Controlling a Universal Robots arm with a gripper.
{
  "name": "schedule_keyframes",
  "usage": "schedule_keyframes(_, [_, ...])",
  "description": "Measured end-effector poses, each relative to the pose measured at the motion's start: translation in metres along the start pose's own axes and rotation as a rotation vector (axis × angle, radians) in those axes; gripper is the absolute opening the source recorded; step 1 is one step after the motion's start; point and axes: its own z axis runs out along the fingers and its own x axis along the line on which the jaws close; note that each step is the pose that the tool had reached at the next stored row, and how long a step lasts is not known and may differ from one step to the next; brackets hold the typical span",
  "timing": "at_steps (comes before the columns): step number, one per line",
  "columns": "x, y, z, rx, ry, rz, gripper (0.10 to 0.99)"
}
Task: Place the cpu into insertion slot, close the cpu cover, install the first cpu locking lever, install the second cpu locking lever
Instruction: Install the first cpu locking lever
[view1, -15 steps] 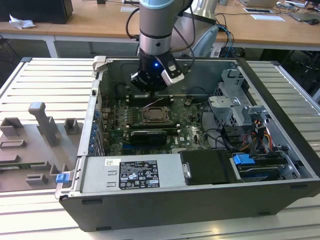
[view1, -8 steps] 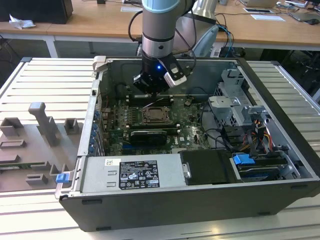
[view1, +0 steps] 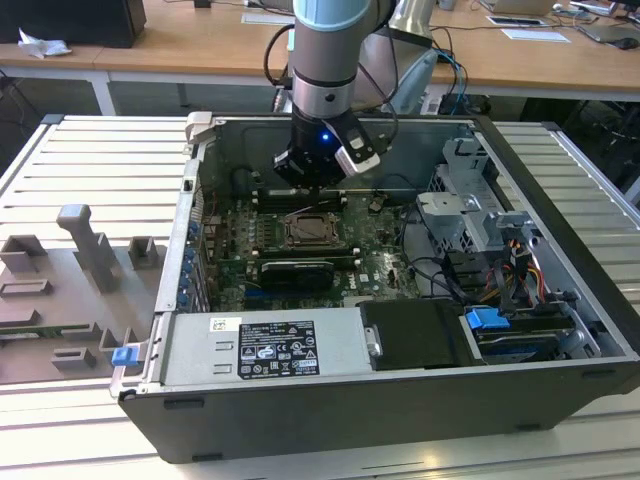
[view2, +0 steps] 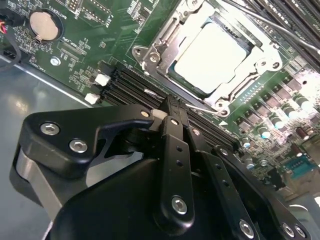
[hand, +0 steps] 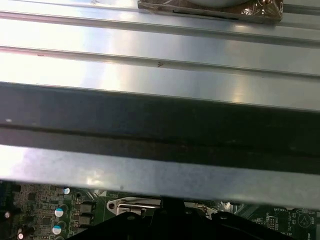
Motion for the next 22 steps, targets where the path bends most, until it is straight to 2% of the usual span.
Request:
schedule_keyframes(3, [-0.0018, -0.0002, 0.001, -0.004, -0.001, 0.007, 0.106])
schedule_keyframes(6, [-0.0027, -0.0004, 0.0021, -0.017, -0.0022, 0.007, 0.106])
schedule_keyframes(7, [-0.0031, -0.0004, 0.0025, -0.018, -0.0024, 0.008, 0.106])
schedule_keyframes(18, [-0.008, -0.0017, 0.0113, -0.018, -0.0022, 0.008, 0.106])
schedule_keyframes(22, [-0.0086, -0.002, 0.0138, -0.013, -0.0018, 0.008, 0.106])
